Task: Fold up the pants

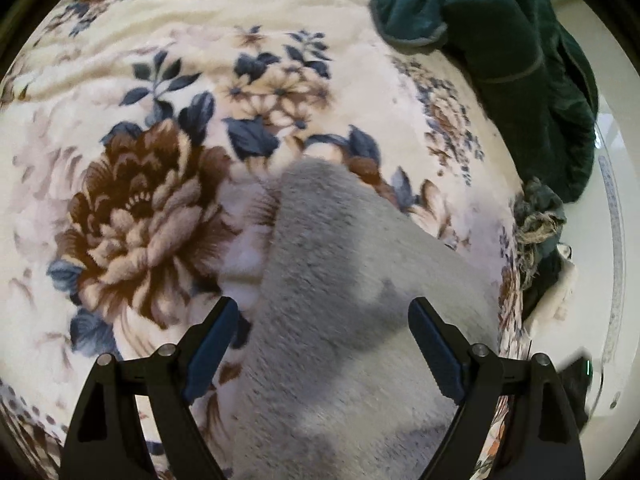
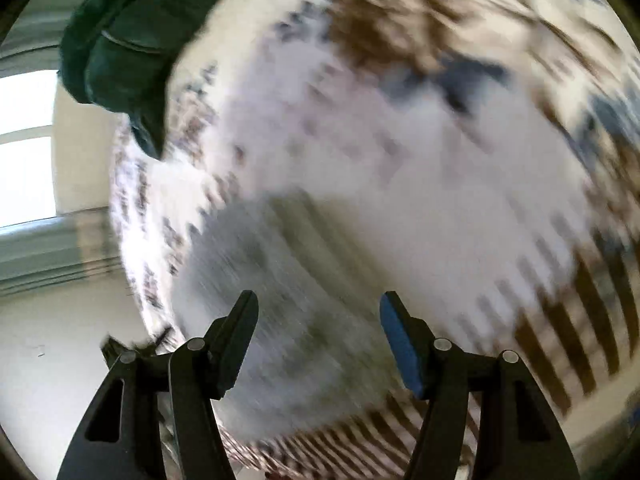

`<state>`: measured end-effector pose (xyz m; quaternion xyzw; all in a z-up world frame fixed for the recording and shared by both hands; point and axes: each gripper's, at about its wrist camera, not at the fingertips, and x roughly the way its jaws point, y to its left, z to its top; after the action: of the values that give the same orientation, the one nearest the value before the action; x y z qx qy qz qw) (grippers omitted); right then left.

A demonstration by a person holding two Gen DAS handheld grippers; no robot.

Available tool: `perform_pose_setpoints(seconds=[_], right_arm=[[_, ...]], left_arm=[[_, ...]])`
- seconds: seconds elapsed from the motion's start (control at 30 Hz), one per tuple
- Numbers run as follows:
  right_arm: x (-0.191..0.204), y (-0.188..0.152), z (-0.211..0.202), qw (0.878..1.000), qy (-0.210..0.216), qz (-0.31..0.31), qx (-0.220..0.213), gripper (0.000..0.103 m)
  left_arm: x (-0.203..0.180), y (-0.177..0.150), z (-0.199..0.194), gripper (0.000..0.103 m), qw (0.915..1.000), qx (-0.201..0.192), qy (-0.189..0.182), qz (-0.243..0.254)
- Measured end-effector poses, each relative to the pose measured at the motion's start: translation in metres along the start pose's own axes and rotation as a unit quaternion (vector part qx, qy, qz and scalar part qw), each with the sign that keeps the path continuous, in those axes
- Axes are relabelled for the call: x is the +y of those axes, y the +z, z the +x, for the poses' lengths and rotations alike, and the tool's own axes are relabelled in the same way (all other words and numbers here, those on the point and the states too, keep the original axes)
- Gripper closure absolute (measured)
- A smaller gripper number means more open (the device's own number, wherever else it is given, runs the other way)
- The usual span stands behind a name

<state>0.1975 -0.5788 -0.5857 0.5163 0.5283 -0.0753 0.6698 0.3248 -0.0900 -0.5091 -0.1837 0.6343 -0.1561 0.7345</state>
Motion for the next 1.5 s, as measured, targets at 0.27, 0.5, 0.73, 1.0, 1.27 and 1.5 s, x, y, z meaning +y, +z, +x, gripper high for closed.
perform_pose_setpoints(seconds=[0.27,0.5,0.73,1.0,1.27,1.5], right_arm=[[0.019,0.06,0.091,0.999,0.023,0.014,0.047,0.073],[0.009,0.062,0.09,0.999,-0.012,0.012,0.03,0.094],[-0.029,-0.012,0.035,0.997,-0.001,0.042,0.071,0.034],[-0.078,-0.072,0.069,0.974,0.112,0.179,0.079,0.087],[-0.083,-0.069,0.055,0.992,-0.013,0.084,0.091,0.088],[-0.02,-0.062,0.03,0.999,0.003,0.007,0.047,0.041]], left_arm=[[-0.017,-0.018,0.018,0.004,0.9973,0.015,0.041,0.058],[0.006,-0.036,0.034,0.004,0.9982,0.041,0.036,0.027],[0.017,-0.053,0.034,0.004,0.9984,0.051,0.024,0.003],[0.022,-0.058,0.035,0.004,0.9982,0.053,0.027,-0.001],[0.012,-0.058,0.04,0.003,0.9972,0.068,0.026,0.017],[0.003,-0.085,0.017,0.003,0.9955,0.074,0.035,0.049]])
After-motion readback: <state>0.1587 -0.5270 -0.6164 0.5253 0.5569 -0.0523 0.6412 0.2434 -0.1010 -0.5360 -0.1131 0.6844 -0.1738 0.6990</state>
